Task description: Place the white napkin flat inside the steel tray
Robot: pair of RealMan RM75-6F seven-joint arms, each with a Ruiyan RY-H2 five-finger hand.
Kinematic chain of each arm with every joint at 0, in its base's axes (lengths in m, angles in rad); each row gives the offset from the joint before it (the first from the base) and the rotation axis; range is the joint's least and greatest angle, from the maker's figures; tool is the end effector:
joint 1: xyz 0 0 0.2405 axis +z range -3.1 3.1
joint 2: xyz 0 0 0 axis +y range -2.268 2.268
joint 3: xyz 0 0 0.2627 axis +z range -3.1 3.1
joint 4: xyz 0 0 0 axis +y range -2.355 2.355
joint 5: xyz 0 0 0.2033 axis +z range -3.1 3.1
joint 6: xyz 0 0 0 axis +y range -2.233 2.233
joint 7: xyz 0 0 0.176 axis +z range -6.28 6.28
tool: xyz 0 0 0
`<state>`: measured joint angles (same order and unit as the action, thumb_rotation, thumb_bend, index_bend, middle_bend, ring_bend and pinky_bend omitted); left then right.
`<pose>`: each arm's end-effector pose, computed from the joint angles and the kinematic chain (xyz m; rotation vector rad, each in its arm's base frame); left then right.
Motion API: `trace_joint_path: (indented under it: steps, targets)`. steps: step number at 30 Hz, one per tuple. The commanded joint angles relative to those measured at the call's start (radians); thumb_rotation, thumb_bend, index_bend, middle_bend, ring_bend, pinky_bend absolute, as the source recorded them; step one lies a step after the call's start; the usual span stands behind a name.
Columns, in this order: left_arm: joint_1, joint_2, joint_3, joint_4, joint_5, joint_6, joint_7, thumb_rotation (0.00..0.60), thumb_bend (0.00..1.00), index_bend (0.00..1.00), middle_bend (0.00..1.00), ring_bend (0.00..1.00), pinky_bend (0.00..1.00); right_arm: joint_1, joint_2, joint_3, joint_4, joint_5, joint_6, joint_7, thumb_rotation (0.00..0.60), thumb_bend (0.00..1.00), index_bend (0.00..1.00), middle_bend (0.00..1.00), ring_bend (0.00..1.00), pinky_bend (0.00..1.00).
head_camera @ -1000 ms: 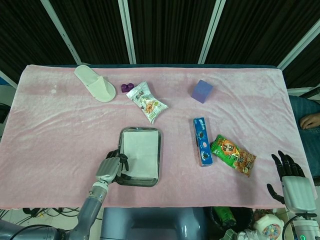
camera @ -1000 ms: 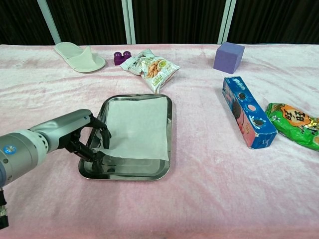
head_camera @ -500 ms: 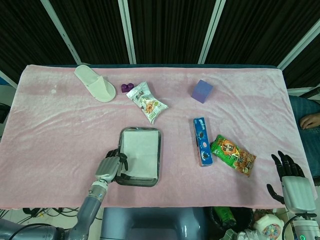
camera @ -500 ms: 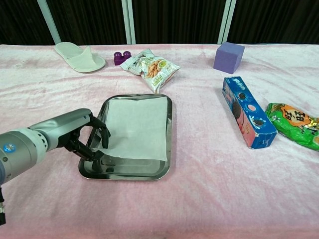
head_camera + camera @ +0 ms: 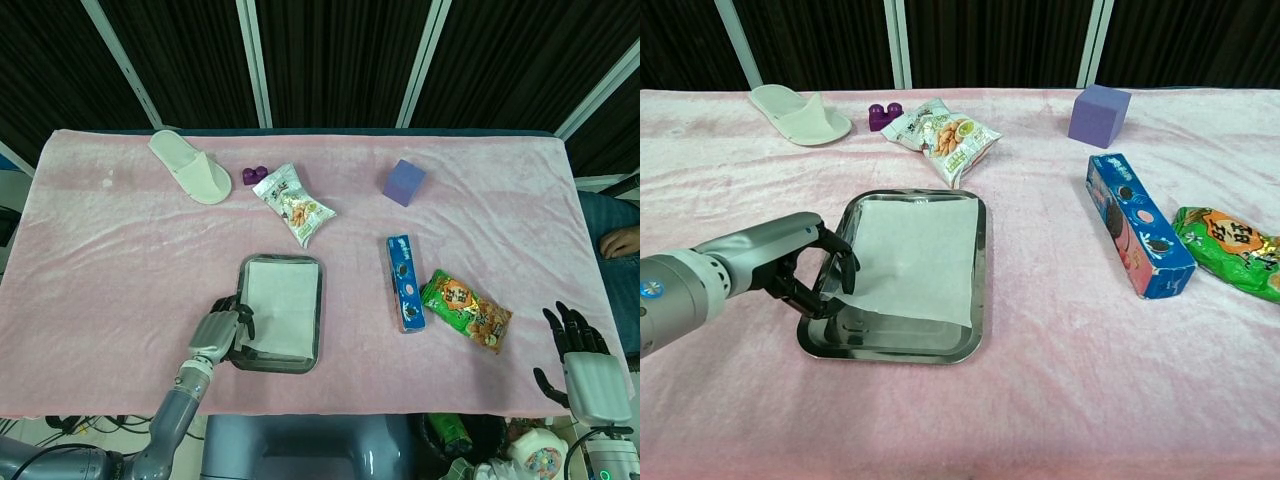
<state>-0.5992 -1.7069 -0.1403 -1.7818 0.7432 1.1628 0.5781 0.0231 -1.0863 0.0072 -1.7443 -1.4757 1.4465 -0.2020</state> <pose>-0.1485 0.2820 -0.0745 -1.6724 -1.4504 -0.7847 -0.3124 -0.1827 0.1547 1.4258 -0.9349 0.7223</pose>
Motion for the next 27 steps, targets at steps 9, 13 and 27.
trace_joint_path:
  steps: [9, 13, 27]
  targets:
    - [-0.011, 0.013, 0.000, -0.003, -0.006, -0.001, -0.003, 0.600, 0.42, 0.56, 0.23, 0.00, 0.00, 0.001, 0.000, 0.000, -0.001, 0.002, -0.003, -0.002, 0.600, 0.24, 0.00, 0.00, 0.05, 0.16]
    - [-0.015, 0.016, 0.004, -0.005, -0.008, -0.003, -0.001, 0.600, 0.42, 0.51, 0.23, 0.00, 0.00, 0.000, 0.000, 0.000, -0.002, 0.004, -0.002, -0.002, 0.600, 0.24, 0.00, 0.00, 0.05, 0.16]
    - [-0.022, 0.018, 0.015, -0.011, -0.004, -0.001, -0.007, 0.600, 0.42, 0.40, 0.22, 0.00, 0.00, 0.001, 0.001, 0.000, -0.005, 0.007, -0.006, -0.005, 0.600, 0.24, 0.00, 0.00, 0.05, 0.16]
